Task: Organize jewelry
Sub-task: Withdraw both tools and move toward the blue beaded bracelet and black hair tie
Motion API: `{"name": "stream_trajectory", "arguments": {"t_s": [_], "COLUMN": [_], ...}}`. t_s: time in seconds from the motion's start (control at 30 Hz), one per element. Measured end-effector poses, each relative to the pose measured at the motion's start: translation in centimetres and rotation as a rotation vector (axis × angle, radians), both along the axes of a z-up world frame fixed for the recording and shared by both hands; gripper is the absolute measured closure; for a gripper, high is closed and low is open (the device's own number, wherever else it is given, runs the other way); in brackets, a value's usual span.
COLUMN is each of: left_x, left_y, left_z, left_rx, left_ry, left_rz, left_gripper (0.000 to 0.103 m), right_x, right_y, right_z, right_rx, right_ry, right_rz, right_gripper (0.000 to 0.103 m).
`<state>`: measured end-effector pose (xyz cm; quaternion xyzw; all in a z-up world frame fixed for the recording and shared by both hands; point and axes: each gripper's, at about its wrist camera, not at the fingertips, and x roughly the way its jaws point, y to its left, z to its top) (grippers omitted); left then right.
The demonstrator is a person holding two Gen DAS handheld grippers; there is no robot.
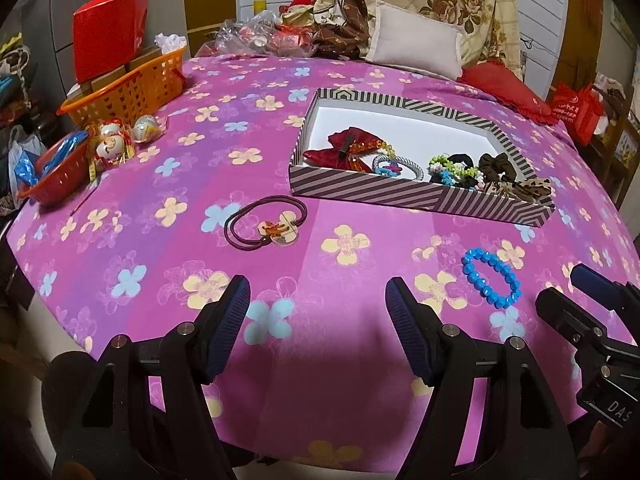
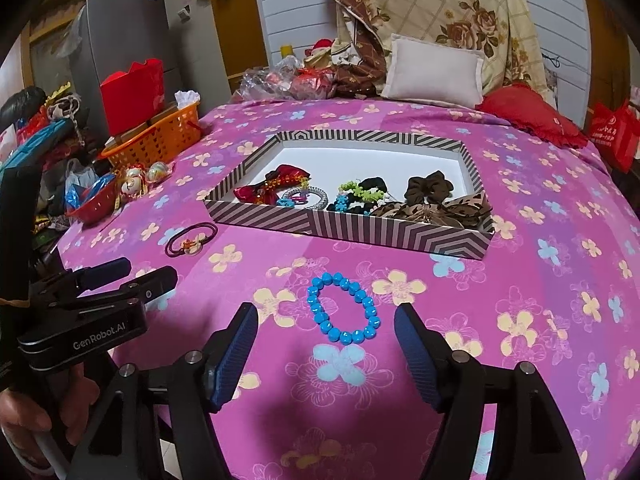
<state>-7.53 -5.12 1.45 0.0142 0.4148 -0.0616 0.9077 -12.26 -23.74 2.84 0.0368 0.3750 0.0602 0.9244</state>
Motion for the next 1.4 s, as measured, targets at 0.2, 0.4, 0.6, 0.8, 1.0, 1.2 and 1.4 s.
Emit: {"name": "stream_trajectory", "arguments": {"t_s": [0.2, 0.4, 0.6, 0.8, 1.0, 1.2, 1.4], "left_x": [-0.1, 0.2, 0.5, 0.7, 1.2, 2.3, 3.6], "left_y": [-0.1, 0.0, 0.5, 0.8, 1.6, 4.0, 6.4], "left_z": [-0.2, -0.7, -1.2, -1.6, -2.1, -2.5, -2.7], "left_rx": [-0.003, -0.007, -0.020, -0.032, -0.049, -0.110, -0.144], "left_ry": [0.009, 0.026, 0.048, 0.065, 0.088, 0.133, 0.151], "left_rz": [-0.002, -0.002, 0.008, 0.014, 0.030, 0.058, 0.102], "left_gripper": [0.033, 0.033, 0.033, 0.033, 0.033, 0.033, 0.033], "right_x": [0.1, 0.4, 0.5, 0.6, 1.0, 1.4, 2.4], "right_y": [0.0, 0.1, 0.1, 0.1, -0.2, -1.4, -3.0], "right_z": [-0.1, -0.6, -1.0, -1.4, -2.2, -2.8, -3.5], "right_rx": [-0.006, -0.011, -0.014, -0.015, -0.014, -0.006, 0.032], "right_ry": [0.011, 0.029, 0.039, 0.053, 0.074, 0.090, 0.114], "right_rz": [0.001, 0.004, 0.004, 0.004, -0.003, -0.023, -0.047], "right_gripper": [0.035, 0.035, 0.035, 0.035, 0.035, 0.035, 0.034]}}
